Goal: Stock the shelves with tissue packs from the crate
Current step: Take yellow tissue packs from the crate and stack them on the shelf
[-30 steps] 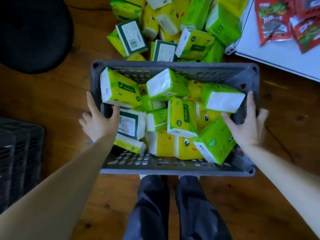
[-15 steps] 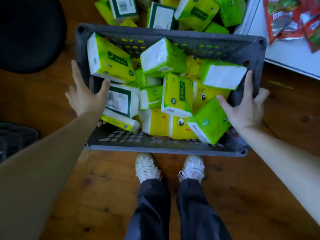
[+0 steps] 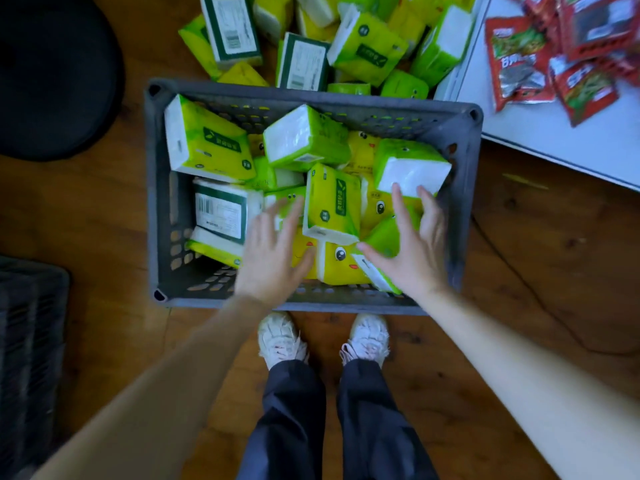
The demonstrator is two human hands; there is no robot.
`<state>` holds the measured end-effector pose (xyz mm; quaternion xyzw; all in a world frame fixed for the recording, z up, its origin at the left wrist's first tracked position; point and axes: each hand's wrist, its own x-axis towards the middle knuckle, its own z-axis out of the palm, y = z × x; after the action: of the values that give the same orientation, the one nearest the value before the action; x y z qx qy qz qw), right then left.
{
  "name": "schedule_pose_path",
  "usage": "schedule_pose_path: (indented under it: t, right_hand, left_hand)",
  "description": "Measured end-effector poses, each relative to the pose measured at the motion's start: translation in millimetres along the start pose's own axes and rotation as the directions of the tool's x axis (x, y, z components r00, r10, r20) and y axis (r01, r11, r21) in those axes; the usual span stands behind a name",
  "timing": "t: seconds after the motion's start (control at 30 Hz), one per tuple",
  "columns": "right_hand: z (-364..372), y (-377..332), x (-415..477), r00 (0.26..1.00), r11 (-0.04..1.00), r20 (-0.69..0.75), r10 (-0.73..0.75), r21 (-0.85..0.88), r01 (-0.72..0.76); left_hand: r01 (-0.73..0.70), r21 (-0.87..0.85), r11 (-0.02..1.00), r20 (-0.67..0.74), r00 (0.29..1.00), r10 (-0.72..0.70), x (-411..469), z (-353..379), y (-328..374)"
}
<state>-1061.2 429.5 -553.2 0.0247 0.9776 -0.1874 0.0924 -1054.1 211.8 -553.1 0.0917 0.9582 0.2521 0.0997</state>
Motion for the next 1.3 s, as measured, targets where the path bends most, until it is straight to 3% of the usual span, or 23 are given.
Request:
schedule_pose_path:
  t: [0.07, 0.13, 0.2, 0.23, 0.3, 0.4, 0.6, 0.77, 0.97, 1.07, 1.2, 1.3]
  right_hand:
    - [5.7, -4.5, -9.1, 0.997, 1.0, 0.078, -0.008, -0.011, 0.009]
    - [10.4, -2.6, -16.9, 0.985, 0.999, 0.171, 0.011, -0.039, -0.005]
    - [11.4, 2.6, -21.9, 0.945, 0.996, 0.316, 0.08, -0.068, -0.062]
    - [11.3, 5.2, -24.0, 0.913, 0.992, 0.39, 0.117, -0.084, -0.091]
    - [9.3, 8.0, -26.0, 0.889, 0.989, 0.437, 0.138, -0.11, -0.099]
    - [9.2, 8.7, -24.5, 0.901, 0.992, 0.417, 0.119, -0.092, -0.089]
    - [13.3, 8.0, -28.3, 0.922, 0.989, 0.362, 0.137, 0.004, -0.149]
    - [7.4, 2.9, -29.5, 0.915, 0.977, 0.357, 0.188, 0.031, -0.213]
    - [-4.0, -4.9, -26.8, 0.931, 0.972, 0.341, 0.131, 0.142, -0.189]
    - [-6.5, -13.0, -26.9, 0.93, 0.975, 0.357, 0.084, 0.162, -0.15]
    - [-0.7, -21.5, -25.0, 0.904, 0.986, 0.425, 0.053, 0.121, -0.115]
    - [4.7, -34.4, -29.5, 0.902, 0.989, 0.425, 0.074, 0.086, -0.121]
  left_hand:
    - [0.03, -0.077, 0.997, 0.121, 0.992, -0.021, -7.2, 13.4, 23.3]
    - [0.246, -0.164, 0.955, 0.238, 0.95, -0.204, -11.3, 24.4, 40.6]
    - [0.554, -0.155, 0.818, 0.408, 0.79, -0.457, -10.0, 35.4, 49.1]
    - [0.643, -0.089, 0.761, 0.484, 0.695, -0.531, -8.5, 40.3, 49.9]
    - [0.667, 0.038, 0.744, 0.588, 0.587, -0.556, -4.7, 47.2, 49.4]
    - [0.642, 0.122, 0.757, 0.65, 0.525, -0.55, 2.0, 54.8, 47.7]
    - [0.774, 0.075, 0.629, 0.713, 0.399, -0.577, 13.3, 68.0, 48.6]
    - [0.852, -0.042, 0.522, 0.711, 0.393, -0.583, 20.1, 71.5, 51.5]
    - [0.84, -0.295, 0.456, 0.623, 0.531, -0.574, 16.7, 62.2, 58.8]
    - [0.797, -0.343, 0.497, 0.54, 0.6, -0.59, 11.4, 50.1, 54.8]
    - [0.835, -0.365, 0.412, 0.47, 0.547, -0.692, 2.9, 15.4, 29.7]
    - [0.796, -0.428, 0.428, 0.427, 0.596, -0.68, -5.8, -16.1, 0.6]
